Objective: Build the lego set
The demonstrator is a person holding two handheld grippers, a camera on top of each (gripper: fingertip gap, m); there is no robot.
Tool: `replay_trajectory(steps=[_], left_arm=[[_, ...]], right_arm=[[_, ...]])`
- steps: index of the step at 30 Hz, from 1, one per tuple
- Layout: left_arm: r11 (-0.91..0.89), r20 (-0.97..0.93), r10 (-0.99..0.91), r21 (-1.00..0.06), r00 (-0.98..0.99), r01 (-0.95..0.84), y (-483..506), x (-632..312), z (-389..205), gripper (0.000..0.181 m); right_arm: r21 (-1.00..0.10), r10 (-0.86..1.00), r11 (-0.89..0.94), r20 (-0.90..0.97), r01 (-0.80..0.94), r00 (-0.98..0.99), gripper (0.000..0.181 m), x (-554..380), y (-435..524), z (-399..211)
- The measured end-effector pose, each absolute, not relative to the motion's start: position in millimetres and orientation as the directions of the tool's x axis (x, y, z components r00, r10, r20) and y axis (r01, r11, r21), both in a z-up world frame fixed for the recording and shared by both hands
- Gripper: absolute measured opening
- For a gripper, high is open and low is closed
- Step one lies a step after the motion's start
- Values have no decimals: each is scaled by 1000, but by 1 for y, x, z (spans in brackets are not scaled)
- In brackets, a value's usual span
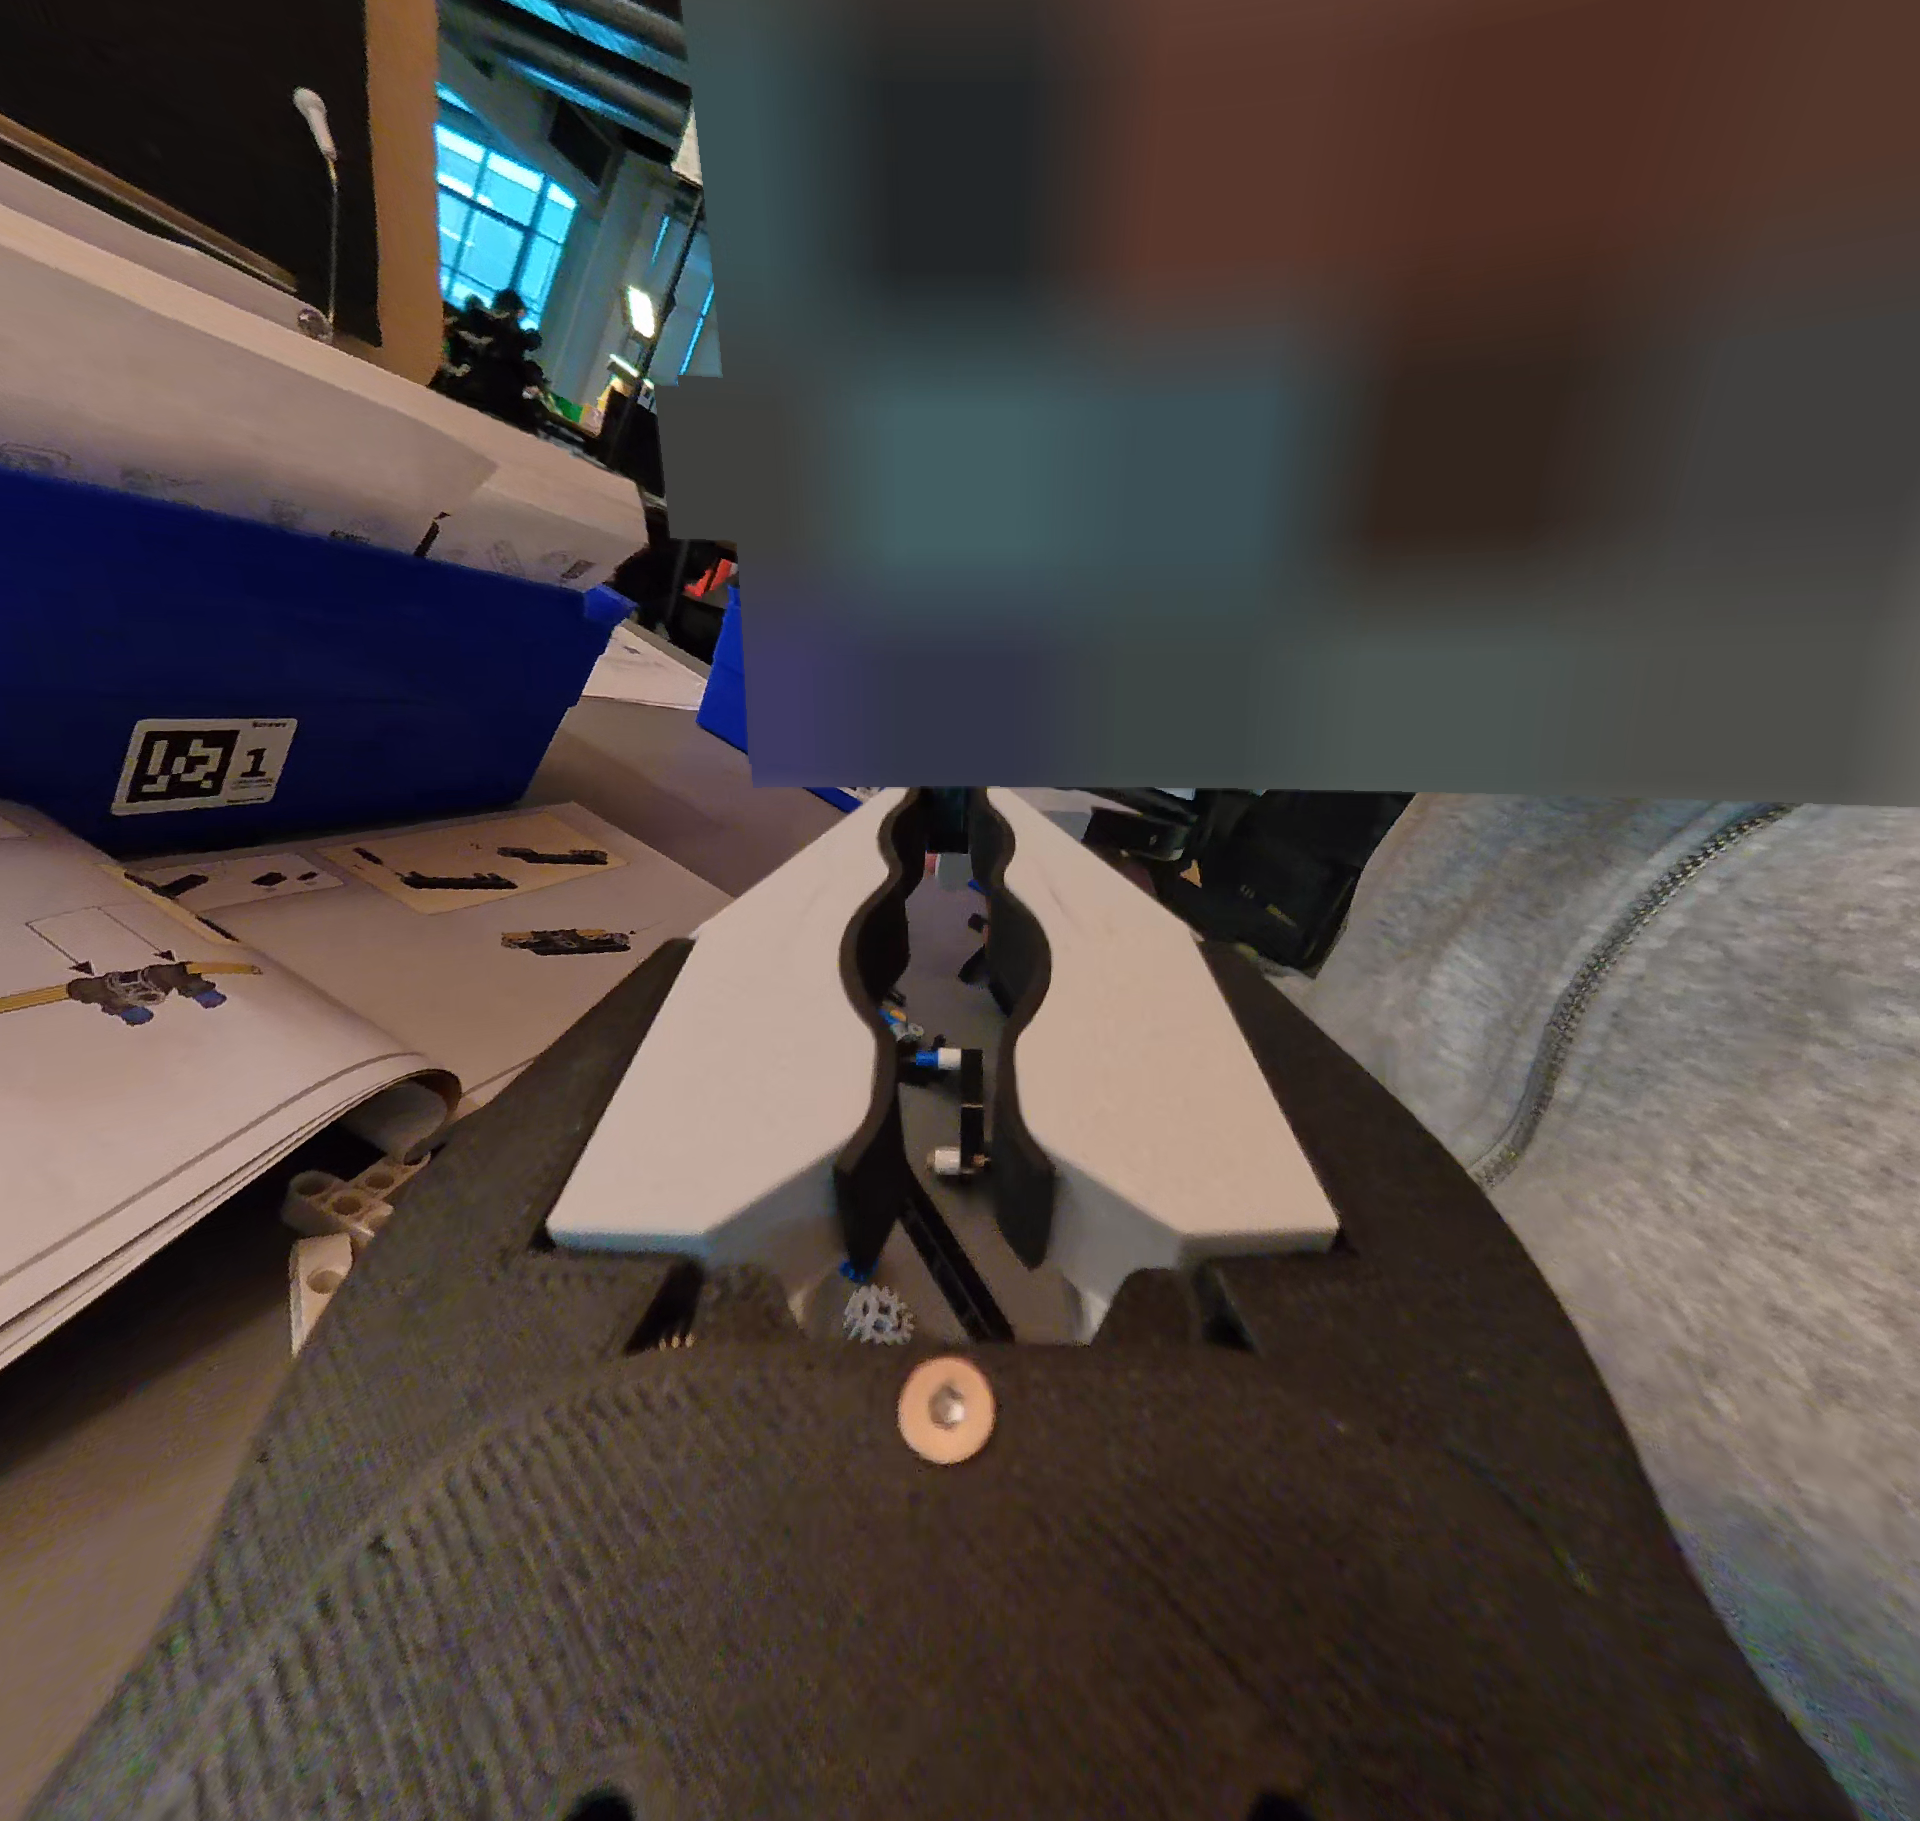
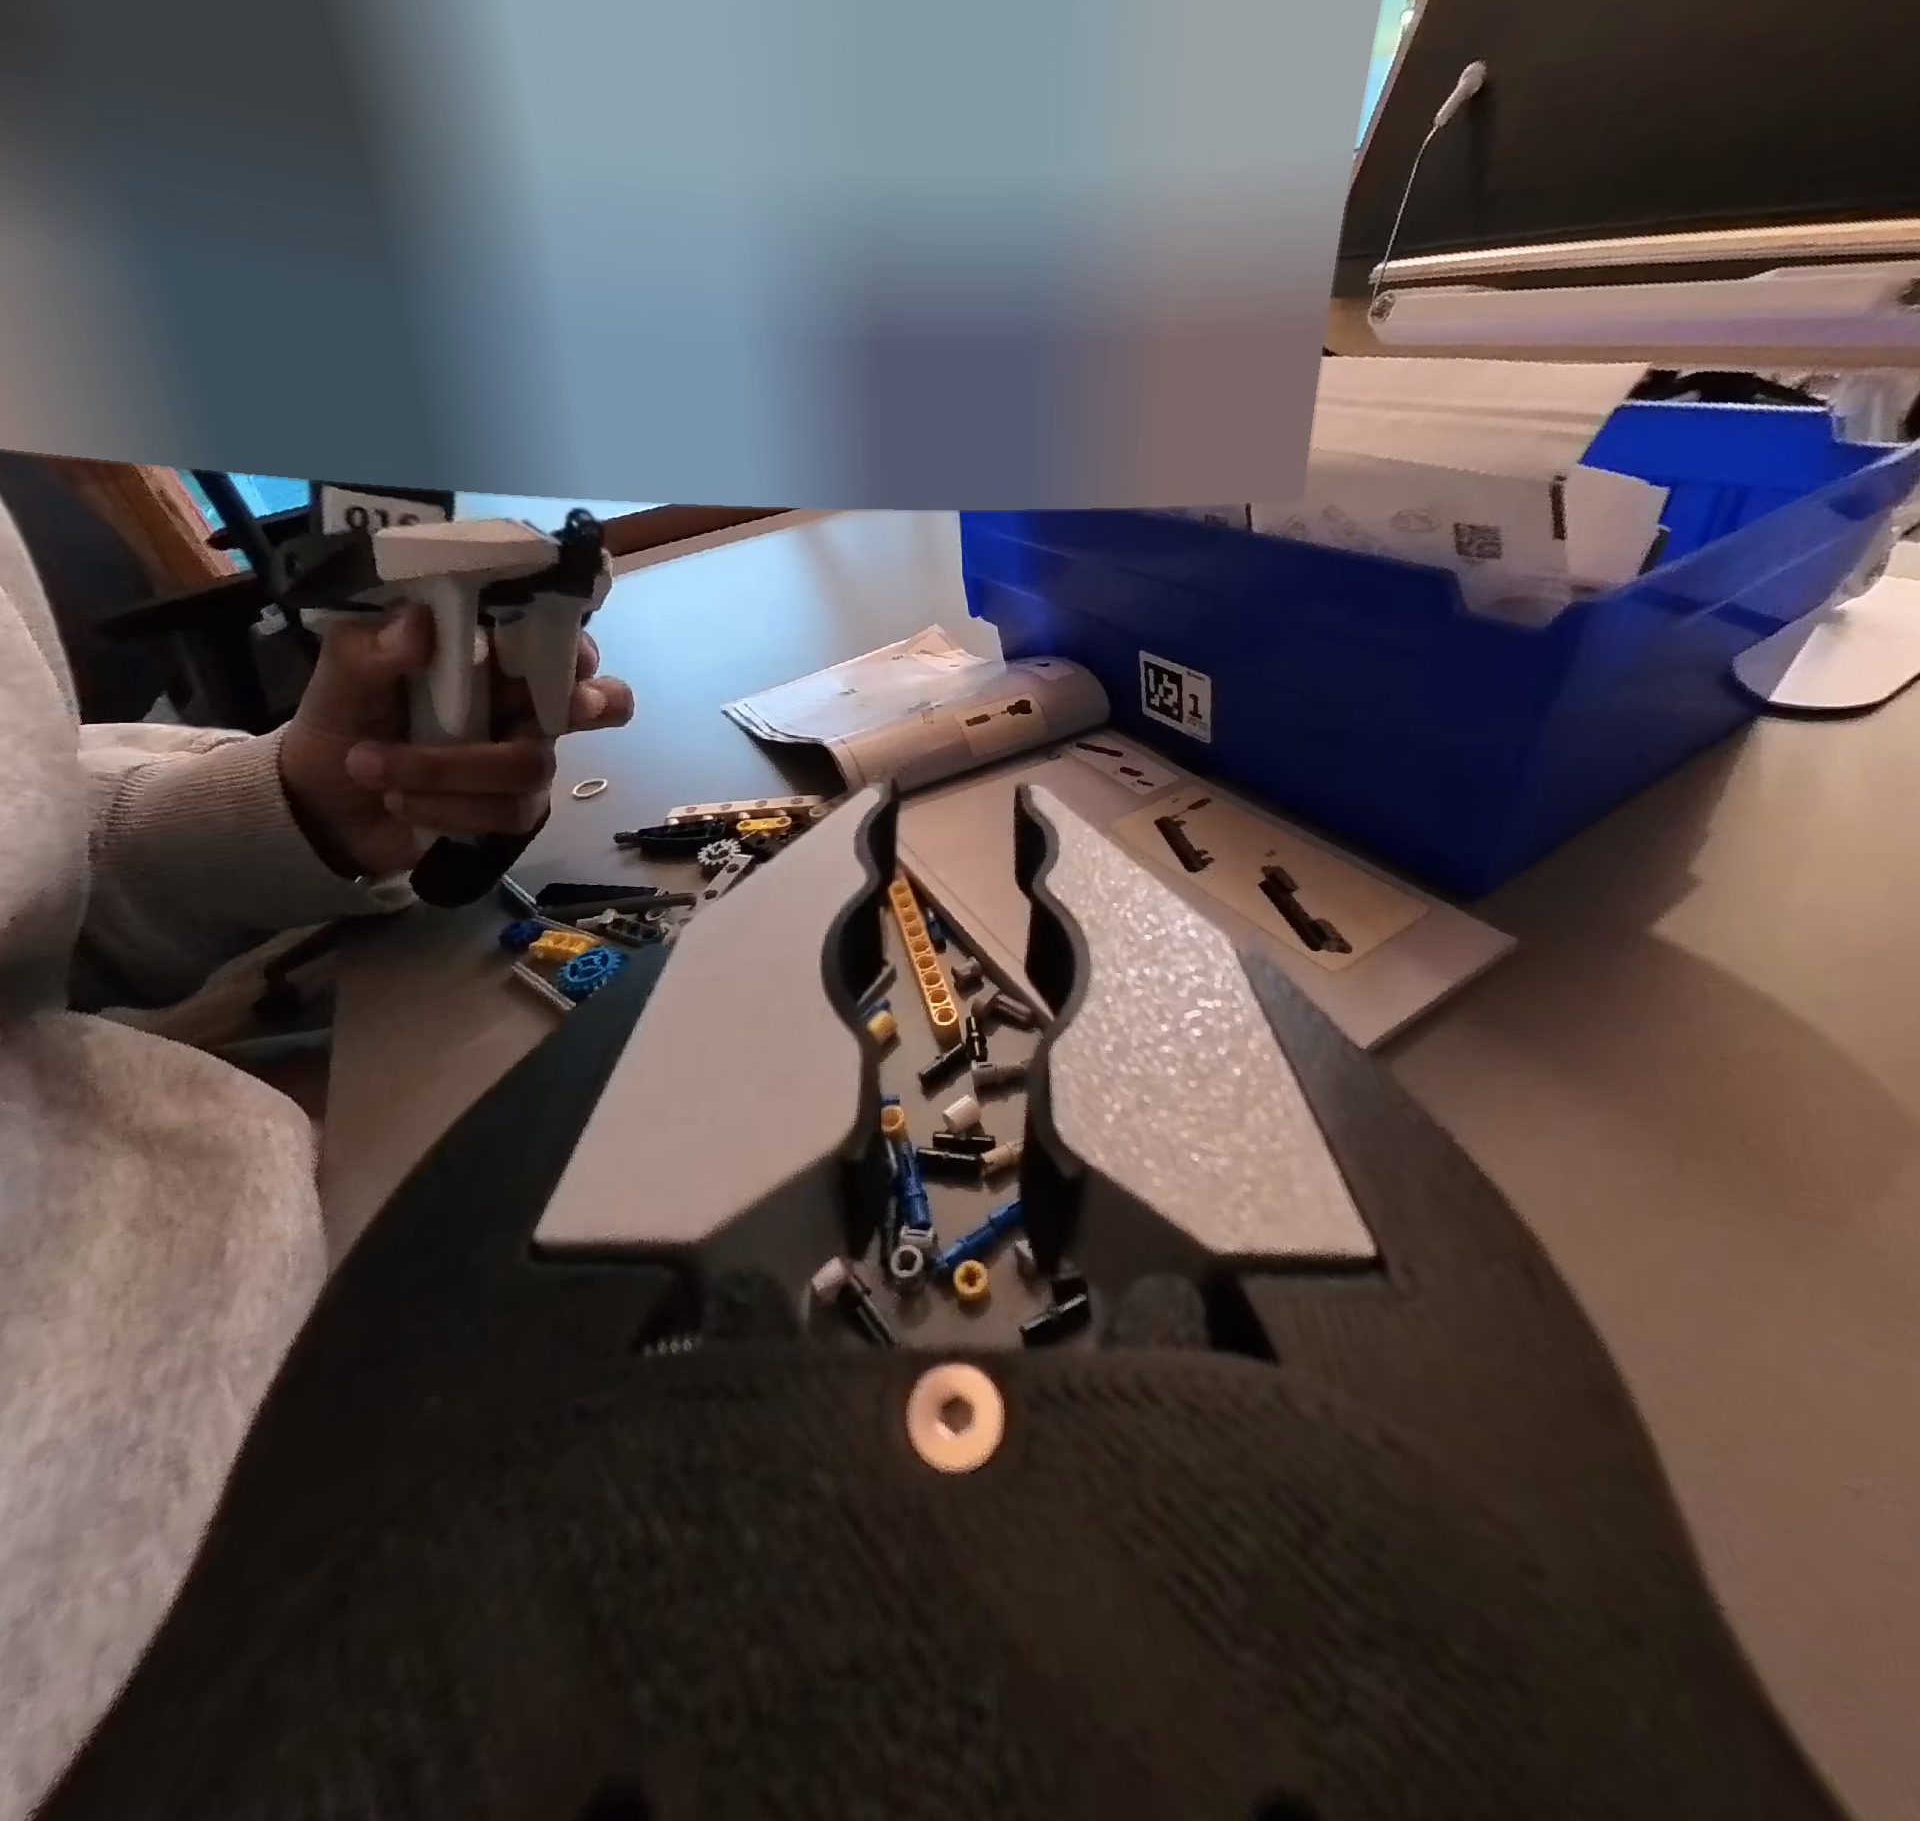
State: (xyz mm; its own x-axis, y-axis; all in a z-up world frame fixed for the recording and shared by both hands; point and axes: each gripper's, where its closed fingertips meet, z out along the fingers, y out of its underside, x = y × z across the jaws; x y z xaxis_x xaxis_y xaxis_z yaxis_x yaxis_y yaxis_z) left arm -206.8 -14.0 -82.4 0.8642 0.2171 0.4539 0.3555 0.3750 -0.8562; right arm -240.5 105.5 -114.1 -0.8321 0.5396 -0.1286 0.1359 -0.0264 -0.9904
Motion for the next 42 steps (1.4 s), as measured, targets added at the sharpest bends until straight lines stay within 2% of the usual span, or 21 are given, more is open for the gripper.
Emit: replay_trajectory(steps=[6, 17, 28, 42], left_arm=[[261, 398, 301, -908, 867, 327, -2, -204, -94, 5], [103, 299, 345, -954, 890, 281, 17, -188, -107, 6], [89, 338, 284, -941, 897, 327, 25, -179, -111, 5], [78, 378, 237, -926, 895, 371, 31, -174, -116, 5]], right_arm=[[-980, 490, -48, -190, 191, -851, 24, -231, 93, -113], [-949, 271, -54, -314, 312, -910, 24, -187, 36, -110], [-929, 256, -85, -369, 360, -893, 23, -186, 29, -111], [-943, 247, -55, -333, 330, -910, 20, -180, 26, -113]])
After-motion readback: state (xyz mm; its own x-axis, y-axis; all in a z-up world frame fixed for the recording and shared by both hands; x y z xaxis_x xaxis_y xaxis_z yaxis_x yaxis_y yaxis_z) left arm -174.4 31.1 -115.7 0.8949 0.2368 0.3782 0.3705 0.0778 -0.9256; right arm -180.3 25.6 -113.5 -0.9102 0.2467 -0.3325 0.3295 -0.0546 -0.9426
